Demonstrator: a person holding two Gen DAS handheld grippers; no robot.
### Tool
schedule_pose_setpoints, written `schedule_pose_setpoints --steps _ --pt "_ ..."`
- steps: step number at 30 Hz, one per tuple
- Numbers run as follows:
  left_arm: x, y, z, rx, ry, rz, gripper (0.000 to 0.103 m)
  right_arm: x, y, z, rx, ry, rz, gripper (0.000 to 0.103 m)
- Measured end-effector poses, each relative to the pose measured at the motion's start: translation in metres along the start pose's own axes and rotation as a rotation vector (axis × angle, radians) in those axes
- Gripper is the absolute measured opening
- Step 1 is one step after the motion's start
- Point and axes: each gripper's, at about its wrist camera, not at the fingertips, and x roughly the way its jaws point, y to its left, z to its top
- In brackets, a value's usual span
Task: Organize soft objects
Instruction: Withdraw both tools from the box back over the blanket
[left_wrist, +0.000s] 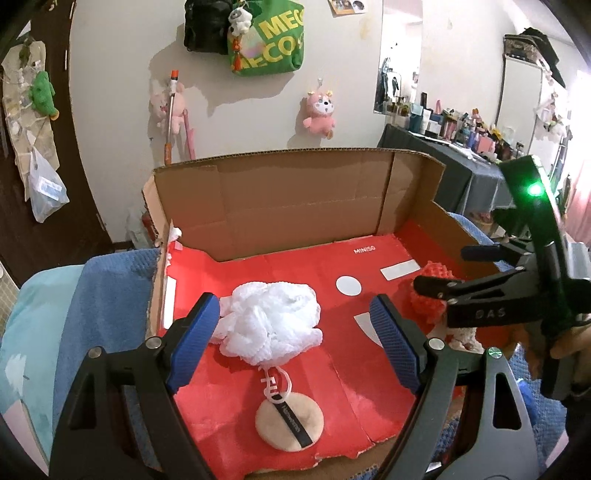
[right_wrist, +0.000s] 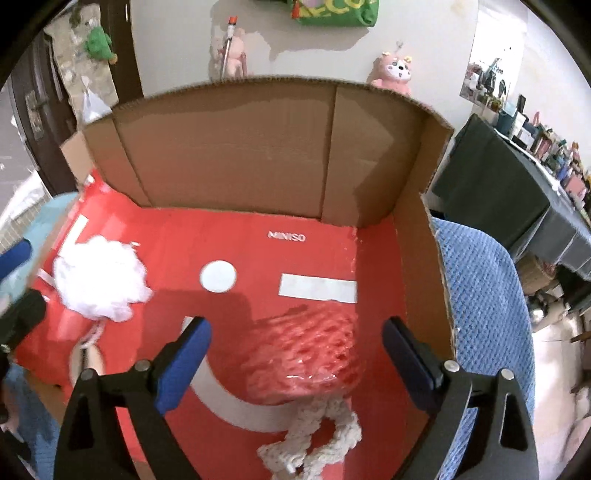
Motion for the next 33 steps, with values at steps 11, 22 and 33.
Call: schedule_pose_setpoints --steps 11,22,33 --pt "-0.06 -0.012 -0.017 -0.003 -0.101 0.002 0.094 -0.082 0.0 -0.02 -0.004 -0.161 0.036 0.101" --pt "-0.142 -0.037 -0.055 0.015 -0.245 0.021 0.1 -0.17 -0.005 -0.082 -0.009 -0.344 0.043 0.103" --pt "-0.19 -0.068 -0.119 0.017 -0.335 0.018 0.103 -0.208 0.01 -0.171 0.011 -0.472 0.048 0.103"
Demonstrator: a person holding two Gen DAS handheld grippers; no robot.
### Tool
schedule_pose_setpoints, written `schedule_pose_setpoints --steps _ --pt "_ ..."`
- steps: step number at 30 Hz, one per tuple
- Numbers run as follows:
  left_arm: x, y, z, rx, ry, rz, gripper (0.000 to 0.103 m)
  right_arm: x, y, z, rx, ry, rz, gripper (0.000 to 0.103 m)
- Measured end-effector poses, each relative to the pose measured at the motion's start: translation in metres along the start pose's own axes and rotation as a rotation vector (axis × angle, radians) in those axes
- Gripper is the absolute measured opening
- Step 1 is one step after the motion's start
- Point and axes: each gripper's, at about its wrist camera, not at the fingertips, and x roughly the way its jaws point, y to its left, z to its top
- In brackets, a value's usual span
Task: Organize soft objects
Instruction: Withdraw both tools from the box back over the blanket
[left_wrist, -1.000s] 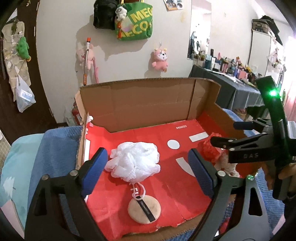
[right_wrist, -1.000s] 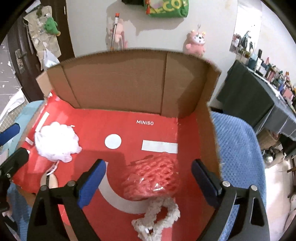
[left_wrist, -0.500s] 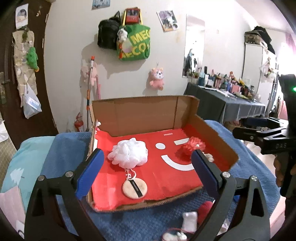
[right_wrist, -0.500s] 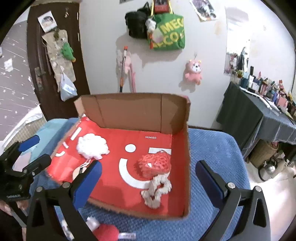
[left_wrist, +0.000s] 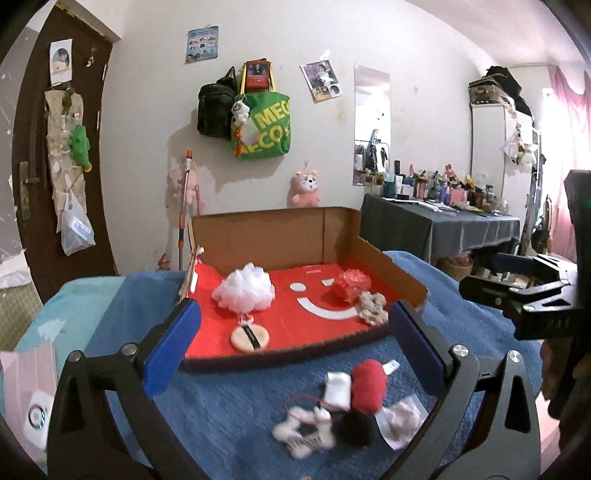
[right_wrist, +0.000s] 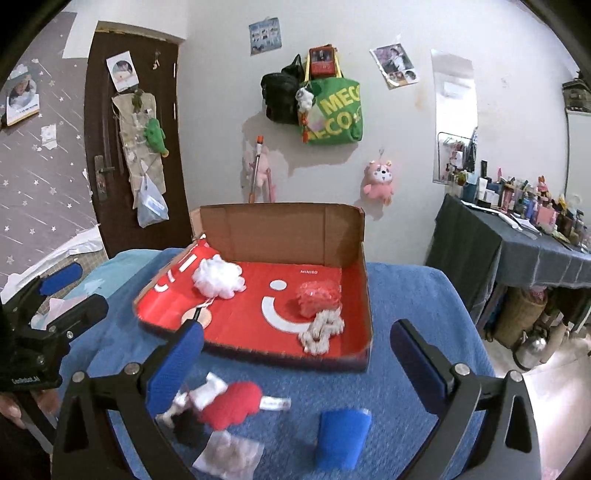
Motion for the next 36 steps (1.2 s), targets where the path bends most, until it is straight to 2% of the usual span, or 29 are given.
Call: schedule_pose_setpoints --steps 5,9,13,23,28,36 --pt "-0.011 -0.003 -0.023 -0.032 0.017 -0.004 0.103 -0.018 0.004 -0.031 0.013 -0.029 -0.029 0.103" --pt "-0.017 -0.006 -0.042 -0.031 0.034 0.05 0.103 -0.026 0.008 -0.054 0.014 -0.041 -0.051 0.103" --pt "-0.017 -0.01 -0.057 -0.025 0.058 0.062 0.103 -0.031 0.008 -0.073 0.038 -0.052 -0.066 0.103" --pt "-0.002 -0.014 -0.096 -0.045 0.177 0.055 0.103 -0.025 0.001 -0.115 0.076 -0.006 -0.114 0.103" --pt "0.009 -0.008 -0.108 -0.078 0.238 0.051 0.103 -0.019 -0.005 -0.13 0.094 0.029 -0.135 0.103" --pt "0.023 -0.002 -0.113 -0.096 0.304 0.055 0.103 -0.012 -0.008 -0.136 0.106 0.05 -0.128 0.103"
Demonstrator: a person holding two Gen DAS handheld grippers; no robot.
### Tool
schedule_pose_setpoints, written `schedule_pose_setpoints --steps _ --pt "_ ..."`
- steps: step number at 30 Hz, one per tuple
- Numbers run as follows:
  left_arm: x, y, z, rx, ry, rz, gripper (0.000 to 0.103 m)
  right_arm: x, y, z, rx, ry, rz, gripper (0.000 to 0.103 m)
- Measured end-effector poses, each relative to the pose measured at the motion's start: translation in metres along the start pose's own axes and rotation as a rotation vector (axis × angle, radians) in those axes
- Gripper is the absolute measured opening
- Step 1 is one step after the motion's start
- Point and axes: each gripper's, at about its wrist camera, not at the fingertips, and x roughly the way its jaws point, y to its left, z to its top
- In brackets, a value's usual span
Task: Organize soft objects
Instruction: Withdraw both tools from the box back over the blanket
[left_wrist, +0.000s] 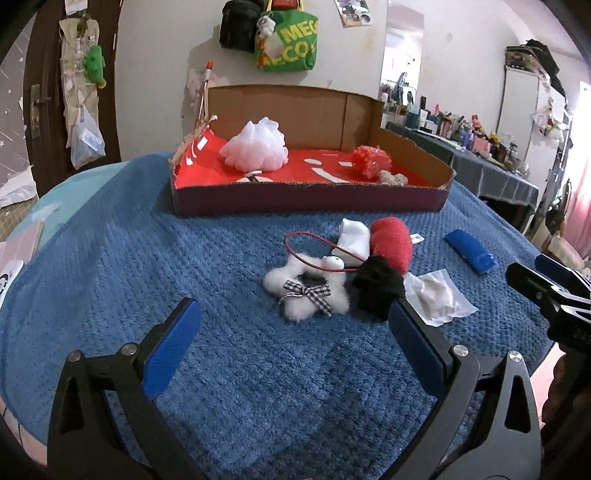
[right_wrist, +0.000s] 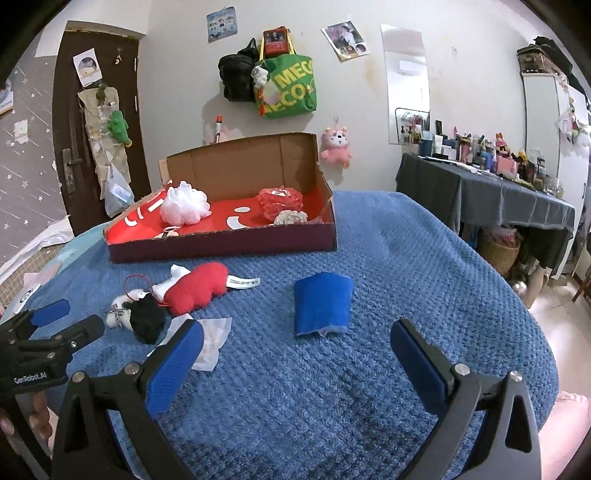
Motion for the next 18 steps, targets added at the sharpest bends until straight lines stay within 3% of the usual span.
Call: schedule_pose_setpoints --steps 8,18 --pt "0.024 0.003 0.016 0.02 0.08 0.018 0.103 0.013 -0.004 0.005 0.012 0.037 0.004 0.103" --pt "0.064 0.006 0.027 0.057 0.241 0.021 0.103 0.045 -0.019 0.025 0.049 0.113 -0.017 0.103"
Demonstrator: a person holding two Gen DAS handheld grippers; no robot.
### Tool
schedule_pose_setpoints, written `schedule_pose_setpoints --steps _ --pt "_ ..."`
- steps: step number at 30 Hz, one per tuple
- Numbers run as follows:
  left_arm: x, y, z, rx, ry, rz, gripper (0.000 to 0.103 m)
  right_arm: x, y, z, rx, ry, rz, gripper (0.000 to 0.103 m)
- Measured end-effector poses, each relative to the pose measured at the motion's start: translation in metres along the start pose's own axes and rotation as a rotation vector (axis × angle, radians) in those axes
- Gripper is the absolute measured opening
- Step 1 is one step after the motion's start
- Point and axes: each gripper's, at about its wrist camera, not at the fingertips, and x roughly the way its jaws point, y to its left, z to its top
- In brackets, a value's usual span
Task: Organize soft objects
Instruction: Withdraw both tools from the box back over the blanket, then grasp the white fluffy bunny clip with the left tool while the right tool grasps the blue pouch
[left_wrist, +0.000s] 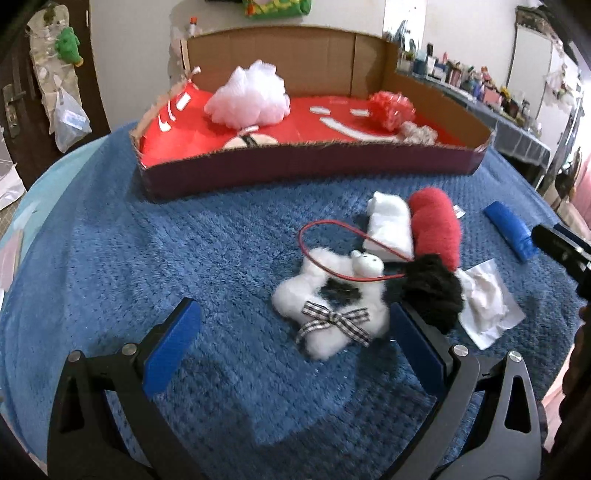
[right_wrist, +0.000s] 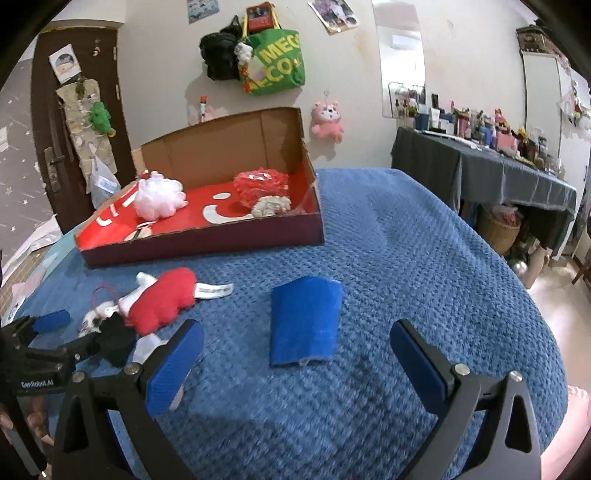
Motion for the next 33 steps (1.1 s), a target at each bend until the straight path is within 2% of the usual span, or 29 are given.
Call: schedule_pose_setpoints --steps 3,6,8,11,19,20,21,23,25,26,28,29,31,33 --pt "0.003 0.003 0.002 0.032 0.02 0.012 0.103 0.008 -0.003 0.006 0.017 0.021 0.003 0.103" --pt "-0.001 0.013 0.004 0.055 0.005 0.075 0.103 0.013 -0.004 0.012 0.02 0.031 -0.001 0.103" --pt "-0.002 0.02 0.005 0.047 0.005 0.088 0.103 0.014 -0.003 0.013 0.016 0.034 -0.006 0.103" --pt "-0.002 0.025 0.007 0.04 0.004 0.061 0.103 0.02 -0.001 0.015 -0.006 0.058 -0.023 0.103" --pt "0.006 0.01 0.018 0.099 0.004 0.022 0.102 0.04 -0.004 0.017 -0.044 0.155 -0.073 0.103" --pt "0.007 0.009 0.019 0.103 0.004 0.015 0.095 0.043 -0.005 0.017 -0.046 0.168 -0.077 0.103" --pt "0.009 0.008 0.02 0.104 0.008 0.001 0.082 0.045 -0.006 0.017 -0.048 0.179 -0.081 0.103" --pt "0.014 0.006 0.02 0.097 0.028 -0.043 0.065 0.05 -0.009 0.017 -0.041 0.195 -0.073 0.099" --pt "0.013 0.005 0.021 0.093 0.012 -0.057 0.058 0.053 -0.01 0.017 -0.041 0.211 -0.053 0.083" --pt "0.012 0.004 0.021 0.096 0.007 -0.062 0.058 0.055 -0.009 0.016 -0.048 0.213 -0.041 0.077" --pt "0.008 0.003 0.02 0.093 -0.007 -0.079 0.058 0.054 -0.006 0.015 -0.07 0.203 -0.02 0.054" --pt "0.006 0.003 0.02 0.094 -0.012 -0.084 0.058 0.051 -0.003 0.015 -0.083 0.197 -0.005 0.048" --pt "-0.001 0.002 0.019 0.099 -0.033 -0.084 0.058 0.047 0.0 0.015 -0.096 0.182 0.012 0.029" --pt "-0.009 0.002 0.02 0.101 -0.051 -0.089 0.058 0.041 0.003 0.016 -0.103 0.162 0.025 0.029"
